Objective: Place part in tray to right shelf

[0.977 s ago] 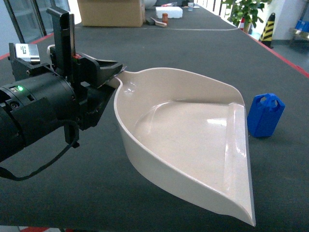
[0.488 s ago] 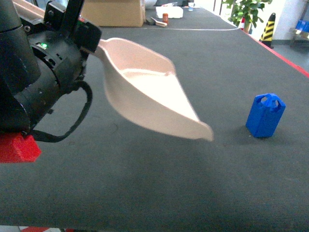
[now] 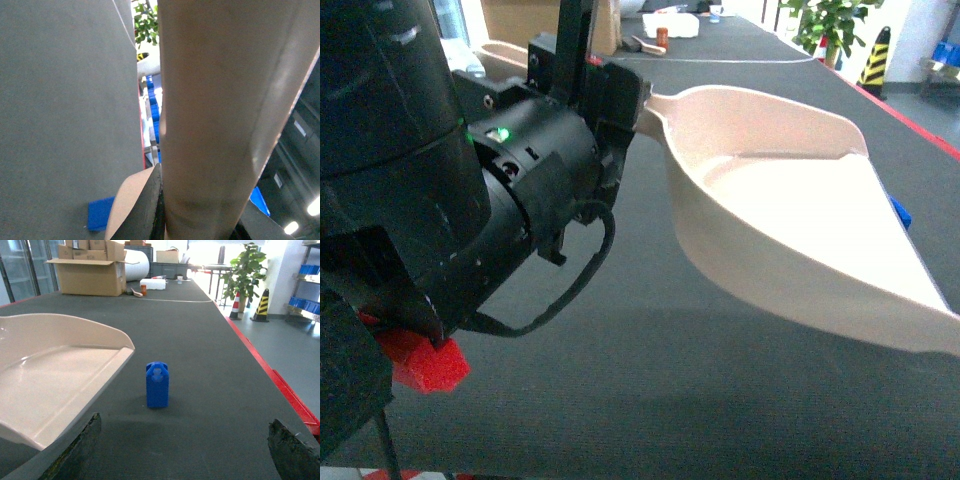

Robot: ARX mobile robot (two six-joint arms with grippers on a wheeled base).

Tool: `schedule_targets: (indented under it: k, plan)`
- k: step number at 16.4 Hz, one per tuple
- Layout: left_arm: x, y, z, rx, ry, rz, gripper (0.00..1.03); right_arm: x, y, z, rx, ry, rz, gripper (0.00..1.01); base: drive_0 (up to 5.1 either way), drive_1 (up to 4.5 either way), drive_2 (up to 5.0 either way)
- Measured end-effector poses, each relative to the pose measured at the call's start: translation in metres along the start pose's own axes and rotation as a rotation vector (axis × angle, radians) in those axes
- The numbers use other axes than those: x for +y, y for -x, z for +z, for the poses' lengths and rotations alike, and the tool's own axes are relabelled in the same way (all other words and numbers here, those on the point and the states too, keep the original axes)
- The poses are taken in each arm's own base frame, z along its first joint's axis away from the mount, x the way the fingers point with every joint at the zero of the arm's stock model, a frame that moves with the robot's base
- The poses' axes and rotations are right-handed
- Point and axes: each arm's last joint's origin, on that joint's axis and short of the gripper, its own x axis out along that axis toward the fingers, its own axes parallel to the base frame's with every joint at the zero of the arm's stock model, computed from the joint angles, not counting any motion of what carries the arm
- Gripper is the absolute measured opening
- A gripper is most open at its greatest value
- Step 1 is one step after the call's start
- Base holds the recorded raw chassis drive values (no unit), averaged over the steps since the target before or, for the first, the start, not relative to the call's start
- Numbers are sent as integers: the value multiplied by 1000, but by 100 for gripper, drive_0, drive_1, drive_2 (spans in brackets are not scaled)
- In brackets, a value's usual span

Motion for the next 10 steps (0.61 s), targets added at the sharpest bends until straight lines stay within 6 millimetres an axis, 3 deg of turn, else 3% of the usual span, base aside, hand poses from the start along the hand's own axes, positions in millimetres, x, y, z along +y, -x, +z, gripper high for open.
schedule_targets:
  k: [5,6,7,10]
  plan:
    - [5,2,-3,5,58,19,18,0,0,0,5,1,0,98,0,0,0]
    - [5,2,-2,1,64,20,18,0,-1,-3,169,30,33,98,0,0,0]
    - [6,2,-1,-5,63,22,18,-1,-11,-2,261,65,45,98,0,0,0]
    - [6,2,-1,0,66,21,18,-3,-54,5,310,103,94,98,0,0,0]
